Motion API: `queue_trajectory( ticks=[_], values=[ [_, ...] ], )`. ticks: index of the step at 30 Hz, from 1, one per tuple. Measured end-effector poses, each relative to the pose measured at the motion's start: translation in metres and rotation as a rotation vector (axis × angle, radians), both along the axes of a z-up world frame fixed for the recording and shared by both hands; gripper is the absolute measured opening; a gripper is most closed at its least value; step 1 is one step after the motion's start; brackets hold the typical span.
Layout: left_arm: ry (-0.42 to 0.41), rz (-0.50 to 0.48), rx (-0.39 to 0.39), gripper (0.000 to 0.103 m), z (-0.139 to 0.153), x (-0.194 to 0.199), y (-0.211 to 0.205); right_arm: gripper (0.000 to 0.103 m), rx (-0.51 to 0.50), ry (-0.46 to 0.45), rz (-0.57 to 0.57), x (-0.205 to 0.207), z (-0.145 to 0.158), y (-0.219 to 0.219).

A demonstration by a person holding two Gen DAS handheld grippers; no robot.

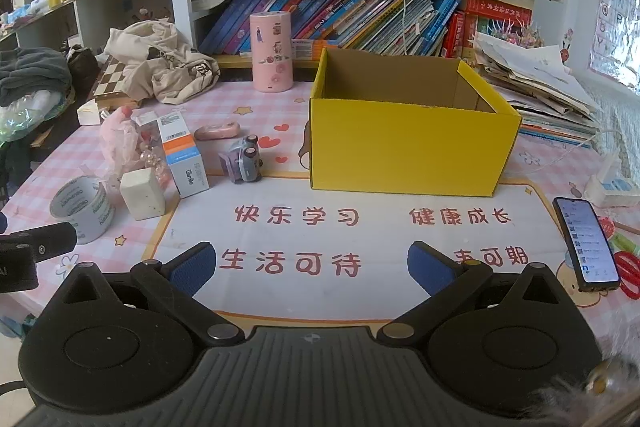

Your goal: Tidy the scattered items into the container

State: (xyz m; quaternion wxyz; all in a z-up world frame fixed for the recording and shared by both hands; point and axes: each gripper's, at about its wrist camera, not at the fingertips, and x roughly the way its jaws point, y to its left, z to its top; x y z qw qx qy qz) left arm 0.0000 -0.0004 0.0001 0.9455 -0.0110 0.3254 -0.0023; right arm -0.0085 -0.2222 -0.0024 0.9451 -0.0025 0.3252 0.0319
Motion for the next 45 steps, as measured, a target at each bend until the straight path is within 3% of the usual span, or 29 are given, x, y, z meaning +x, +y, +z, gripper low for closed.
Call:
queue_trajectory(
  ticks=[5, 9, 45],
  values=[
    [0.002, 0.008, 0.024, 0.103, 0.0, -0.002, -0.009, 0.103, -0.003, 0.001, -0.001, 0.0, -0.001, -0.004],
    [0.007, 0.005, -0.023, 0.103, 0.003, -0.001, 0.002, 0.103, -0.005, 0.004, -0.003, 0.0, 0.001, 0.002],
    [-0.001, -0.018, -0.017, 0.103, 0.003, -0.004, 0.001, 0.103, -0.037, -0.008, -0.002, -0.005, 0.001, 0.01]
  ],
)
